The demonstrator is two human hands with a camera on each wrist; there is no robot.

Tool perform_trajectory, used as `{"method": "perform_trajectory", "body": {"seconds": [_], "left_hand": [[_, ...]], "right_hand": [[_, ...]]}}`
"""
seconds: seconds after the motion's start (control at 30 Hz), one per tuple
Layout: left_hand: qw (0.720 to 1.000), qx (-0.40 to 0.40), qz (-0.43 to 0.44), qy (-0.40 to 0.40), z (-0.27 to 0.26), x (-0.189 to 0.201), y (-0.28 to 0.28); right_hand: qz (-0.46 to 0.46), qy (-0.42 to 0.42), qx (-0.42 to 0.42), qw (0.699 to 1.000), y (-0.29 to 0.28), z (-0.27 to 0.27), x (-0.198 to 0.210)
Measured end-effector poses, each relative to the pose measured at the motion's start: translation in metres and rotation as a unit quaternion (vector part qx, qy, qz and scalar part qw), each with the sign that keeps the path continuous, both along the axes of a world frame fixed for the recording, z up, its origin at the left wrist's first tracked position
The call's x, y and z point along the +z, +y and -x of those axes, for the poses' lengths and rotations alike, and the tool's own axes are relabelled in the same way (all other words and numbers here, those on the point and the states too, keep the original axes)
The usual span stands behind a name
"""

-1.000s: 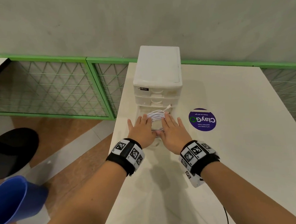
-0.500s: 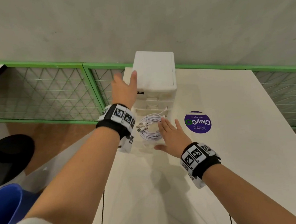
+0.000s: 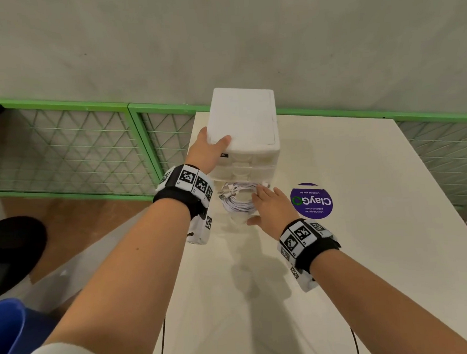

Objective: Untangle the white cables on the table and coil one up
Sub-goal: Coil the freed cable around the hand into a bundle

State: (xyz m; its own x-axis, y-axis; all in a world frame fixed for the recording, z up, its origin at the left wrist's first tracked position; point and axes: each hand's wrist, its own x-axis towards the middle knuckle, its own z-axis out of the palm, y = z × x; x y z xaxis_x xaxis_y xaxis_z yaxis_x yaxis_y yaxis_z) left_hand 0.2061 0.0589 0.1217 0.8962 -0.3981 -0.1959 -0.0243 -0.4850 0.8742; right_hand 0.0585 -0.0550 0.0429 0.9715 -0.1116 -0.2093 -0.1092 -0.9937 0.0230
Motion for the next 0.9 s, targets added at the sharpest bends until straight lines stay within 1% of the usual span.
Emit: {"method": "perform_trajectory", "body": {"seconds": [0.07, 0.13, 0.17, 0.27, 0.33, 0.47, 0.57, 0.63, 0.77, 0.9], "left_hand": [[1.0, 0.001, 0.003, -0.002, 0.0, 0.001, 0.001], [1.0, -0.001, 0.007, -0.002, 0.0, 0.001, 0.001], [1.0, -0.002, 0.01, -0.004, 0.0, 0.002, 0.001], [1.0, -0.008, 0.01, -0.002, 0.001, 0.004, 0.003], [1.0, -0.016, 0.003, -0.004, 0.0, 0.003, 0.004], [1.0, -0.02, -0.013, -0.01, 0.001, 0.006, 0.004], [1.0, -0.012, -0.015, -0.011, 0.002, 0.006, 0.003], [1.0, -0.008, -0.013, -0.013, 0.0, 0.004, 0.003], [1.0, -0.009, -0.021, -0.011, 0.0, 0.002, 0.003], [1.0, -0.014, -0.02, -0.02, 0.0, 0.003, 0.002]], "right_hand": [[0.03, -0.053, 0.012, 0.998, 0.002, -0.001, -0.005], [0.035, -0.095, 0.011, 0.995, 0.002, -0.002, -0.009], [0.028, -0.114, 0.007, 0.993, 0.001, -0.004, -0.01], [-0.022, -0.122, -0.017, 0.992, -0.003, -0.013, -0.013], [-0.053, -0.143, -0.028, 0.988, -0.002, -0.019, -0.017], [-0.072, -0.192, -0.046, 0.978, 0.001, -0.022, -0.021], [-0.087, -0.23, -0.081, 0.966, 0.003, -0.017, -0.022], [-0.092, -0.241, -0.086, 0.962, 0.006, -0.01, -0.027], [-0.072, -0.24, -0.056, 0.966, 0.014, -0.002, -0.042], [-0.039, -0.242, -0.04, 0.969, 0.009, -0.009, -0.04]]}}
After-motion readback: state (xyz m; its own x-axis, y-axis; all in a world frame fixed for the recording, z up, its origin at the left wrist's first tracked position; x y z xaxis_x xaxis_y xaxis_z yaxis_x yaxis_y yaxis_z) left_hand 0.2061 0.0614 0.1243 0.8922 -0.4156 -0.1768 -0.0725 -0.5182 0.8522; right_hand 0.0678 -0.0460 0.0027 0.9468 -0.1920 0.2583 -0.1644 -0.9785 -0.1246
